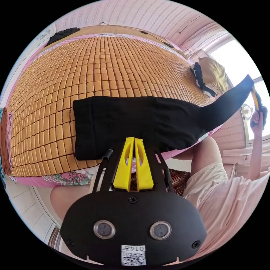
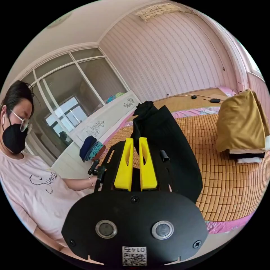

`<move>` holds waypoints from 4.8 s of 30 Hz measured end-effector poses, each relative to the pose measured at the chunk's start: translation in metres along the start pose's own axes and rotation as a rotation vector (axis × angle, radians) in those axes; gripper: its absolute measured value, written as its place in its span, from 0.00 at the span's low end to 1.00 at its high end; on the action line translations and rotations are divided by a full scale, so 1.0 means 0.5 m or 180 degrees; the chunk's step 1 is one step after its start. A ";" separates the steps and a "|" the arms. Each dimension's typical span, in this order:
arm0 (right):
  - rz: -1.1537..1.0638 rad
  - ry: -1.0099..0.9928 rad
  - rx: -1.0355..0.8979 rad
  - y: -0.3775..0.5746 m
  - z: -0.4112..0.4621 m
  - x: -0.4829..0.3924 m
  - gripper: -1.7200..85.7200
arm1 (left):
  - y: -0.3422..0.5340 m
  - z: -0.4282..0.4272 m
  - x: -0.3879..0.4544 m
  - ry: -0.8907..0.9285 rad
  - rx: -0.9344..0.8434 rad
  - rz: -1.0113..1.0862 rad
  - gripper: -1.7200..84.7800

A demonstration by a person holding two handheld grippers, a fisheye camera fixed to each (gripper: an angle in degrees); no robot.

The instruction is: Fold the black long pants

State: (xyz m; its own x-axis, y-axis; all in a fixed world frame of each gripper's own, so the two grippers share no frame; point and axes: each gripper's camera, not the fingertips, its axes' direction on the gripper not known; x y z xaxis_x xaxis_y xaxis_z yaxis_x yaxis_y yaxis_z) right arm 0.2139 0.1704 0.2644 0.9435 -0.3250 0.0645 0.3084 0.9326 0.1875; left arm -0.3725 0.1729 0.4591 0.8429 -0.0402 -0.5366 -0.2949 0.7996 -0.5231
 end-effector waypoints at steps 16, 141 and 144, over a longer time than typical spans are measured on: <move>-0.0396 -0.0001 -0.2416 0.079 0.504 -0.115 0.11 | 0.115 -0.079 -0.137 0.0162 0.0457 -0.0738 0.03; 0.1618 0.0663 -0.2016 0.152 0.176 0.398 0.06 | -0.597 0.364 0.869 0.0378 -0.0753 0.2016 0.12; 0.1629 0.0490 -0.1813 0.182 0.133 0.422 0.05 | -0.624 0.427 0.899 0.0139 -0.1375 0.1994 0.07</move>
State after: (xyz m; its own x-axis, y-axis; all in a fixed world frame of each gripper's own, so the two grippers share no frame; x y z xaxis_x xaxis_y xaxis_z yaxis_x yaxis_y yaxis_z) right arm 0.4331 0.1760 0.3601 0.9785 0.1542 -0.1373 -0.1945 0.9110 -0.3637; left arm 0.1945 0.0333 0.5228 0.4441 0.3129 -0.8396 -0.8698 0.3755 -0.3201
